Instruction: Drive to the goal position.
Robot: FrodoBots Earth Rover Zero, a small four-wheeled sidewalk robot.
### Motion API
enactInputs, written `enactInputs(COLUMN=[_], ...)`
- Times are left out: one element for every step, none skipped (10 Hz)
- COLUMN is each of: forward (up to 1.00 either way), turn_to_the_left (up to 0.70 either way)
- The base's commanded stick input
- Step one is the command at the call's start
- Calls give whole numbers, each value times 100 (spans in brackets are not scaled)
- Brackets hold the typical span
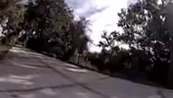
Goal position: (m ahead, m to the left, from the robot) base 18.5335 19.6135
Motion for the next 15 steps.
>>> enactInputs(forward=[100, 100, 100, 100, 100, 100, 100, 100, 100, 100, 100, 100, 100, 100, 100], turn_to_the_left=[35, 10, 0, 0, 0, 0, 0, 0, 0, 0, 0, 0, 0, 40, 40])
